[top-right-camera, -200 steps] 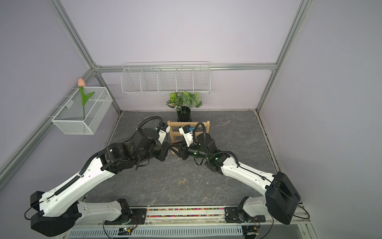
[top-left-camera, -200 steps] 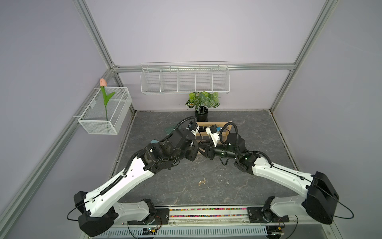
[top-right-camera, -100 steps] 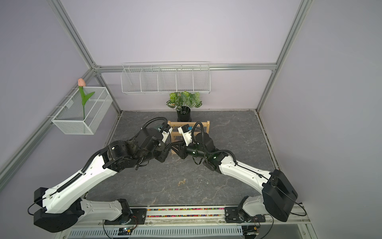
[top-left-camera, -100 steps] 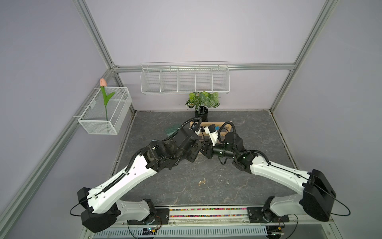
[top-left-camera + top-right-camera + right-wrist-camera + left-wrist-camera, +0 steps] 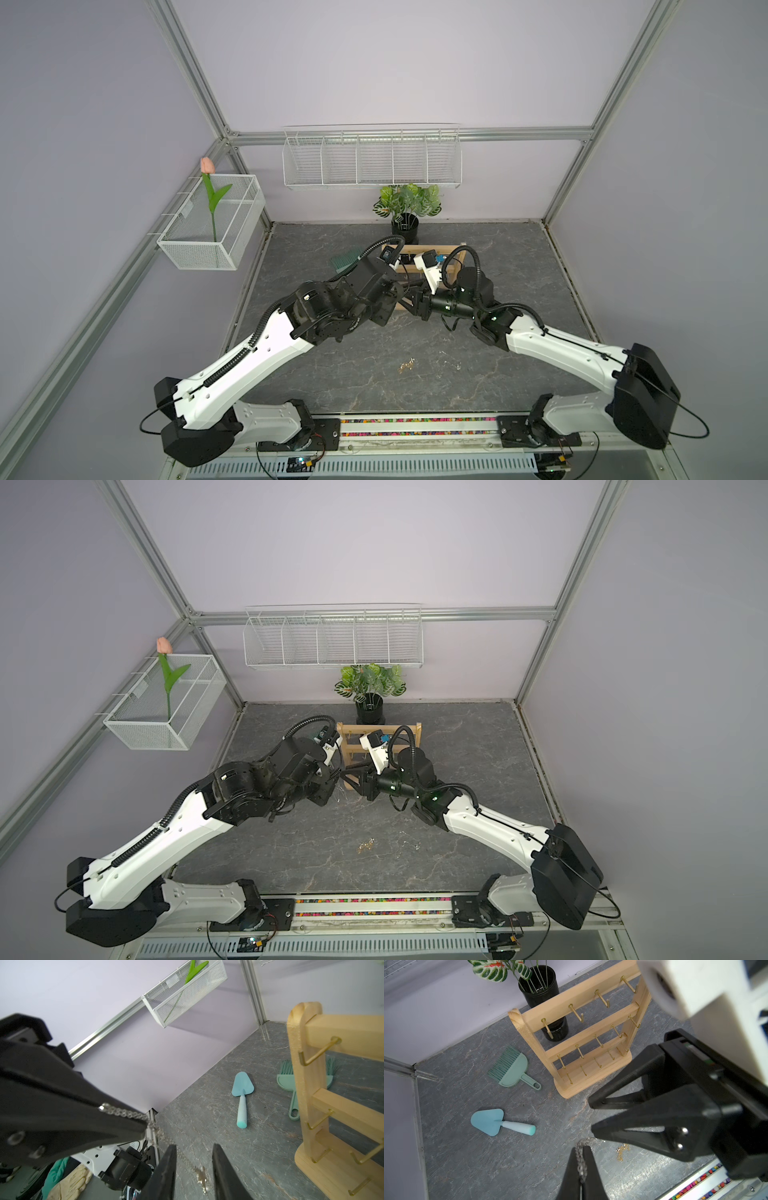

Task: Hang the necklace on the jewelry display stand
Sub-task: Pick up the necklace from the center of the board.

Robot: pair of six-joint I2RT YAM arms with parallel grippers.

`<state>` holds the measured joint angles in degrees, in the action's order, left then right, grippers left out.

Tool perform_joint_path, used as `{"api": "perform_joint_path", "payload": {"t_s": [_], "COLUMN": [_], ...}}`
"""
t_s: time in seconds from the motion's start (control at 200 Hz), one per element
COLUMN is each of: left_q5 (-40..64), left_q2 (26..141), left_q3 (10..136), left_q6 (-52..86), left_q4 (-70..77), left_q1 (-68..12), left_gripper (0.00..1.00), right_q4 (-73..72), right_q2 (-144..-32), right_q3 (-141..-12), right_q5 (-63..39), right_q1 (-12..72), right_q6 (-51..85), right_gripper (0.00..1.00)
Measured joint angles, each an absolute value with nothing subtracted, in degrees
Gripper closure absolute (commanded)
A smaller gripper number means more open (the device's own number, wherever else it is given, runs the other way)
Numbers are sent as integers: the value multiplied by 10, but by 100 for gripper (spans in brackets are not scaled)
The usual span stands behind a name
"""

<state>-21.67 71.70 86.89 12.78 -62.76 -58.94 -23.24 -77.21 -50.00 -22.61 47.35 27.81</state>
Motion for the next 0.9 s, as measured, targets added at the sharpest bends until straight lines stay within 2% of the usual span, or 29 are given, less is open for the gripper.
{"api": "perform_joint_path", "payload": {"t_s": [0.21,0.445,0.555,0.9], "left_q5": [-213,-203,-201,-192], "left_q2": [721,729,729,727], "left_q3": [874,879,879,879], "left_q6": [128,128,128,130], "left_q4": [-626,-624,-624,-603], "left_q1": [-589,-591,-592,-592], "left_gripper": [100,100,100,100], "right_q4": [-238,-257,-260,-287], "right_q2": [-772,-798,-801,-833], "right_q3": [-494,-495,-495,-512], "right_q5": [-253,-247,-237,-227], "right_q1": [477,482,481,482], "right_q6": [276,278,279,293], "right_gripper": [61,68,67,51]}}
